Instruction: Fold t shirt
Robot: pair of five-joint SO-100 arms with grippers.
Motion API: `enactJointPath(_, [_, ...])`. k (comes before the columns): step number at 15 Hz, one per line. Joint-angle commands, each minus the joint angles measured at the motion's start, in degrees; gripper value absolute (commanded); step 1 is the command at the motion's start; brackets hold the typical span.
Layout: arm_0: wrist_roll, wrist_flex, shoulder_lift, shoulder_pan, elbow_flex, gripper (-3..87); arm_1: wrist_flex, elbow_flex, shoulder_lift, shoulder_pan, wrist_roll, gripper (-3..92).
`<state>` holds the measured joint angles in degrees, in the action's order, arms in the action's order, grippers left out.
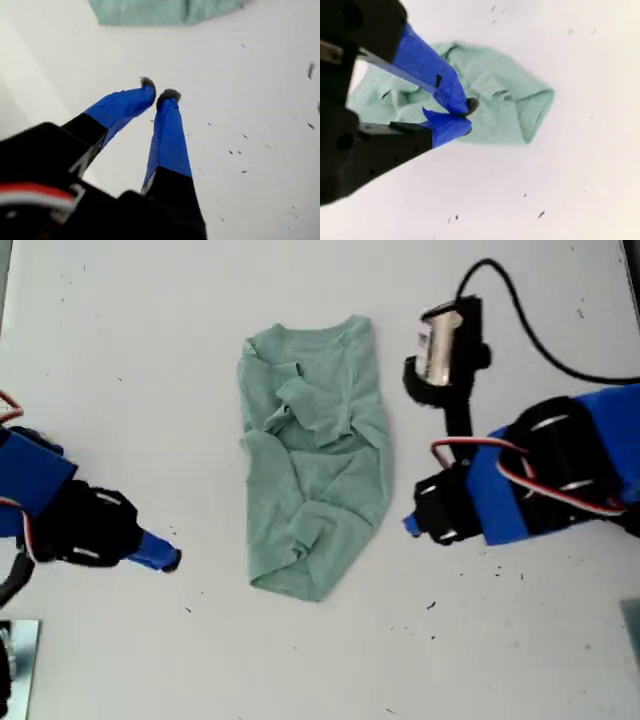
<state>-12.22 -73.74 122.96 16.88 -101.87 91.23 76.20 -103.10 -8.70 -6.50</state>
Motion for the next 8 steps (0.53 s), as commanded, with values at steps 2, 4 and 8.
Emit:
enactJointPath(2, [7.3,1.8,-2.3,-2.7,6.3,25.0,1.2,-20.0,11.7,-1.3,-2.1,28.2])
enactJointPath(4, [9.3,0.7,-6.1,-4.7,6.3,24.8,0.7,-21.4,15.0,-1.7,-1.1,28.3])
enactJointPath(8, [13.7,1.6,-20.8,-9.9,8.2,25.8,-0.5,-22.9,23.6,-1.1,0.5,28.6])
